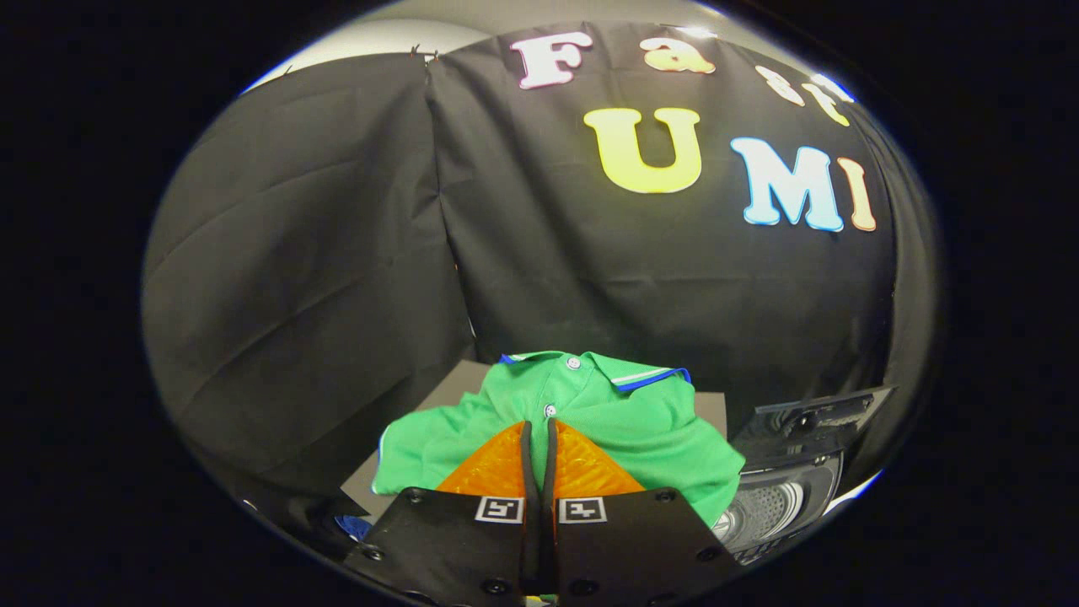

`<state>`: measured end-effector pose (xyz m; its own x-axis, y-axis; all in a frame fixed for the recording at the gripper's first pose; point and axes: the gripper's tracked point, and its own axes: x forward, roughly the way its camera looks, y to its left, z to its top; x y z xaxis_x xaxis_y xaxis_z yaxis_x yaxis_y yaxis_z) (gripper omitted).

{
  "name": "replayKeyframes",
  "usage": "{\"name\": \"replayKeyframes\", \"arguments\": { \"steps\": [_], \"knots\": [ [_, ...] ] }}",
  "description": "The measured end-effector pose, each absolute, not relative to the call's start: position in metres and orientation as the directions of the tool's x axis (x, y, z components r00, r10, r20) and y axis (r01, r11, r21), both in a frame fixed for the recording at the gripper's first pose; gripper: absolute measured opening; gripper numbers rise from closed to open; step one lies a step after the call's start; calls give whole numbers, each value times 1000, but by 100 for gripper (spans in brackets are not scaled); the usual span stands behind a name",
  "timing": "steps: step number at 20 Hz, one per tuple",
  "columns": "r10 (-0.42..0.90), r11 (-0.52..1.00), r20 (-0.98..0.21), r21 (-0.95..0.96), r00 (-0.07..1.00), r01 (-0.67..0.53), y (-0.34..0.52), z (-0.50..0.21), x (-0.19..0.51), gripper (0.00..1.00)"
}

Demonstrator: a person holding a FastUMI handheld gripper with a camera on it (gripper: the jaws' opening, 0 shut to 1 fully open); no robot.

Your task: Put the clothes into the washing machine and then close the washing machine lid.

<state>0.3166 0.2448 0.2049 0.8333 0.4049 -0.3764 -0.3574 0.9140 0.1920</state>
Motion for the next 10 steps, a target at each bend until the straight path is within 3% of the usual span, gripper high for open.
{"name": "replayKeyframes", "arguments": {
  "steps": [3, 10],
  "knots": [
    [413, 910, -298, 179, 861, -374, 230, 234, 314, 1],
    [396, 917, -254, 161, 883, -365, 176, 254, 312, 1]
  ]
}}
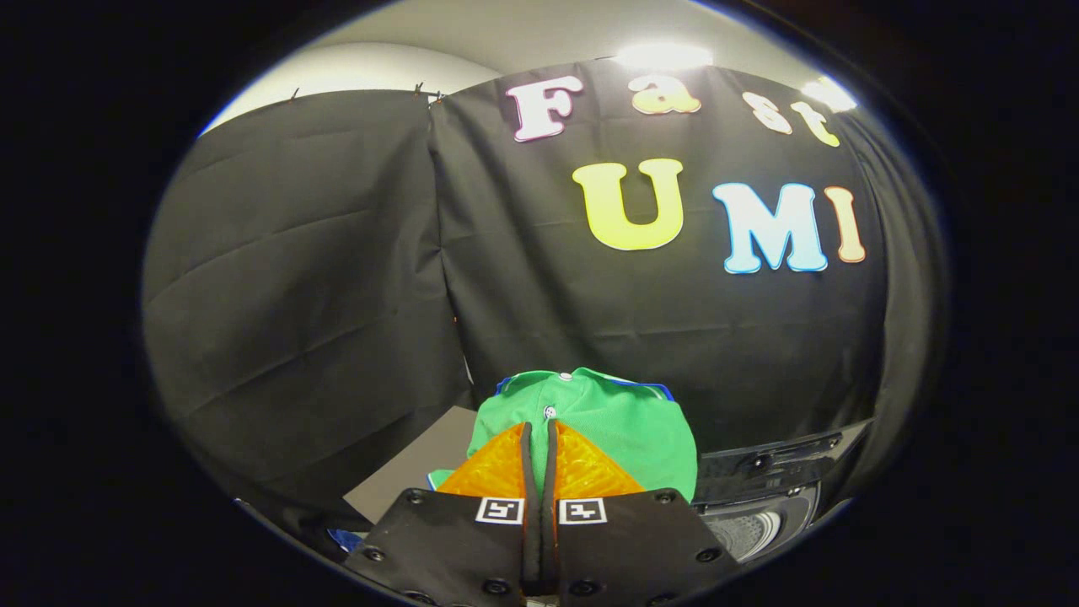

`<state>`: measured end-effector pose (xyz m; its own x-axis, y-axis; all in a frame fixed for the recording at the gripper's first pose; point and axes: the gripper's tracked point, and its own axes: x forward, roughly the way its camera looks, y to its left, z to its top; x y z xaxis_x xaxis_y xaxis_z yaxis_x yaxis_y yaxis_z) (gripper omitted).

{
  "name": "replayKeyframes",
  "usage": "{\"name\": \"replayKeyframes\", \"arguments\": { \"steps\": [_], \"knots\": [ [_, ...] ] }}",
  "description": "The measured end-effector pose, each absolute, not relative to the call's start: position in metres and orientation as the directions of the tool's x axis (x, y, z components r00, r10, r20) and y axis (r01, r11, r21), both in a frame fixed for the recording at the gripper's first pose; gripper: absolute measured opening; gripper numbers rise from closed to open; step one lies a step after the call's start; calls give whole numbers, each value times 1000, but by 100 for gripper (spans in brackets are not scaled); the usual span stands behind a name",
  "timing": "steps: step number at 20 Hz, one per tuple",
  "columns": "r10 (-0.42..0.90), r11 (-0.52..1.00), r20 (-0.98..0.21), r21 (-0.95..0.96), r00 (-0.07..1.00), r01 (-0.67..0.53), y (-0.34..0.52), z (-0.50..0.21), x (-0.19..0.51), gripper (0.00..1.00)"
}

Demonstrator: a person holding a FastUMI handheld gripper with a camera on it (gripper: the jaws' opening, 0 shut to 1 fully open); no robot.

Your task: Put the clothes into the washing machine and then close the washing machine lid.

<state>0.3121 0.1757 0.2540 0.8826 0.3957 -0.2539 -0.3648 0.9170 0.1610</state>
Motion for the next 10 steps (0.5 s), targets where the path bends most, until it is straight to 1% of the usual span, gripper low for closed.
{"name": "replayKeyframes", "arguments": {
  "steps": [7, 10],
  "knots": [
    [326, 944, -213, 131, 921, -304, 97, 265, 313, 1],
    [282, 956, -201, 136, 938, -259, 56, 268, 313, 1]
  ]
}}
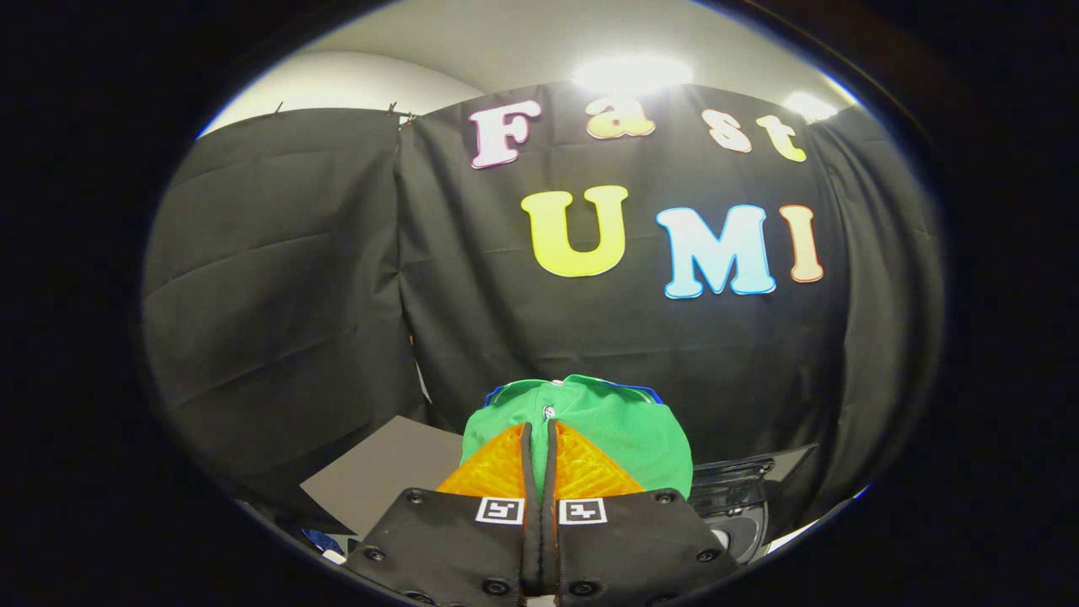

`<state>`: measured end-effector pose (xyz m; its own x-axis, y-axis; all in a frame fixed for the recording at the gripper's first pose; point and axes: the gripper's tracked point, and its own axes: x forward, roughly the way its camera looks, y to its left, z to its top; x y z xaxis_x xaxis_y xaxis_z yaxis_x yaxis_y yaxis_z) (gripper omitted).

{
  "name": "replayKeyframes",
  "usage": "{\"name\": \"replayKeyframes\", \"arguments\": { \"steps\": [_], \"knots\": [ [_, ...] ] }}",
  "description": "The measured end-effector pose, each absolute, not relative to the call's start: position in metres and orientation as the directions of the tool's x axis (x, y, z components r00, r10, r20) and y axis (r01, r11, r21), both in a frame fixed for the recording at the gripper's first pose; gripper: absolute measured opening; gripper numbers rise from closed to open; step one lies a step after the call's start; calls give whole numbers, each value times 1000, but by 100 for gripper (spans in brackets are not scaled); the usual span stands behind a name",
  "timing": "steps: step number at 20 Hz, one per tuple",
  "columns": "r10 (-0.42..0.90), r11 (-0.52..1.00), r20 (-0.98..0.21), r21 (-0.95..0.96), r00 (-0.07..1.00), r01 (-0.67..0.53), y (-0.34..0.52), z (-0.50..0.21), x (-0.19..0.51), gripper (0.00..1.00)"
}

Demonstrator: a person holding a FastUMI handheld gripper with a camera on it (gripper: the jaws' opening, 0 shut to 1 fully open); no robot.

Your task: Put the clothes into the washing machine and then close the washing machine lid.

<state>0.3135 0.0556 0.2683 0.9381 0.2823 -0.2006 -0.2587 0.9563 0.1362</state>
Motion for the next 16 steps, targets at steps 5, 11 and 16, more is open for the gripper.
{"name": "replayKeyframes", "arguments": {
  "steps": [5, 11, 16],
  "knots": [
    [206, 977, -202, 97, 958, -190, -8, 262, 312, 1],
    [138, 987, -221, 109, 965, -116, -74, 249, 308, 1],
    [103, 990, -245, 118, 964, -76, -108, 231, 305, 1]
  ]
}}
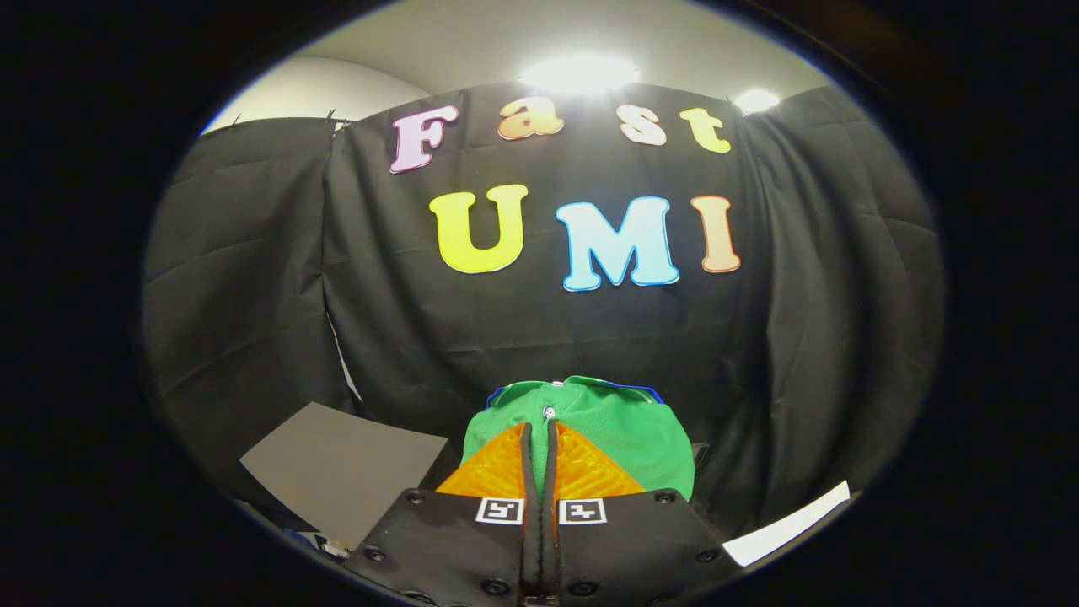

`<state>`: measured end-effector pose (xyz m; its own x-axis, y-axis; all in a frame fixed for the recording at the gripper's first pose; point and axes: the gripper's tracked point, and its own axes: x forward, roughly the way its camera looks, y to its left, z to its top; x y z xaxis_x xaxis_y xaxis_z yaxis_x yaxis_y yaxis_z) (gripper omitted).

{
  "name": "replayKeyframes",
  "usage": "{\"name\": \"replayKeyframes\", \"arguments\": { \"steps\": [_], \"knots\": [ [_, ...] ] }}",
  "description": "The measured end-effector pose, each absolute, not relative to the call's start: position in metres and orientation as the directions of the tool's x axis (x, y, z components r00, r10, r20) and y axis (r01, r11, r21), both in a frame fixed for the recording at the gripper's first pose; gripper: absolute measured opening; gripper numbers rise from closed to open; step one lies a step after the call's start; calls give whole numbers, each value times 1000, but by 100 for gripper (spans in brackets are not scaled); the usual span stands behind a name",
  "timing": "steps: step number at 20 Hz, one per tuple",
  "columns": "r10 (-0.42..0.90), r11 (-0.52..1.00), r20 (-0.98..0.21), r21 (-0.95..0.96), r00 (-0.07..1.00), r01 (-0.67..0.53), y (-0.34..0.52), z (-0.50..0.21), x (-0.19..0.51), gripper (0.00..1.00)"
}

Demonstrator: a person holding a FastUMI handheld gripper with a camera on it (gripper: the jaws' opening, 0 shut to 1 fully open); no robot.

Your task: Put the clothes into the washing machine and then close the washing machine lid.

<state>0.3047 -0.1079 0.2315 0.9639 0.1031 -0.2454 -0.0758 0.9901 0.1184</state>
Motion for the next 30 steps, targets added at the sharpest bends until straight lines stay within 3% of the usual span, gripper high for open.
{"name": "replayKeyframes", "arguments": {
  "steps": [30],
  "knots": [
    [171, 974, -597, 223, 784, -43, -143, -41, 309, 1]
  ]
}}
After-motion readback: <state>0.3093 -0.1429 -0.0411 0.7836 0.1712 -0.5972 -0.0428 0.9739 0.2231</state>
